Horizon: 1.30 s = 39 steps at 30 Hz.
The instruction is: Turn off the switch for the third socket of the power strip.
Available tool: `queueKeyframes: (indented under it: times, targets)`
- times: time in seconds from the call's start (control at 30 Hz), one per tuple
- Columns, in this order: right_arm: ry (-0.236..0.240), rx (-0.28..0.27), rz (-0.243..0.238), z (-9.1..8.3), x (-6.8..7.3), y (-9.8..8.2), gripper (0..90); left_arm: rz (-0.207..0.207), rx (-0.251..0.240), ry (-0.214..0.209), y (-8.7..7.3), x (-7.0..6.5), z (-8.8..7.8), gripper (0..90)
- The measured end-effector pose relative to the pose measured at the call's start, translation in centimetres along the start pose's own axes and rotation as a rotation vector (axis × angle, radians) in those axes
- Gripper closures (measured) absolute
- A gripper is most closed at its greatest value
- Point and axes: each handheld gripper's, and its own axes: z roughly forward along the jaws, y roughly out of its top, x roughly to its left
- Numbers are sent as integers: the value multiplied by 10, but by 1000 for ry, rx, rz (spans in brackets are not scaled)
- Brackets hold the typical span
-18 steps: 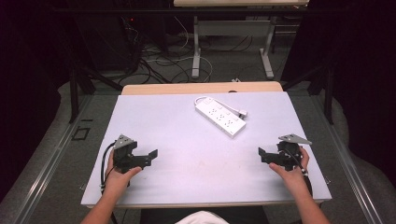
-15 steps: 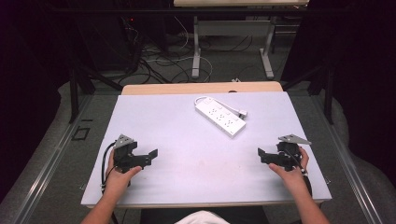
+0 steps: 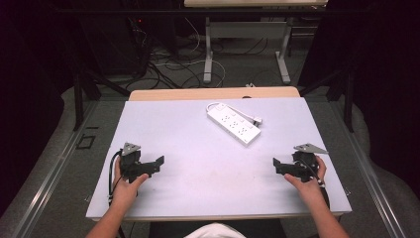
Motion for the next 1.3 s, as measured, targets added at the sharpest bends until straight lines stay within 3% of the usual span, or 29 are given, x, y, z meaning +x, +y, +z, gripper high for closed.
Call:
queueKeyframes:
  times: [0.33, 0.63, 0.87, 1.03, 1.3]
  targets:
    - [-1, 7, -19, -1, 2, 0, 0, 33, 40, 50, -1, 1, 0, 8]
    - [-3, 23, -16, -2, 2, 4, 0, 37, 34, 74, -1, 3, -1, 9]
    - [16, 74, 1, 3, 3, 10, 1, 38, 31, 78, -1, 3, 0, 9]
    - [14, 94, -37, 4, 5, 17, 1, 35, 25, 76, -1, 3, -1, 9]
    - [33, 114, -57, 5, 9, 34, 8, 35, 28, 78, -1, 3, -3, 9]
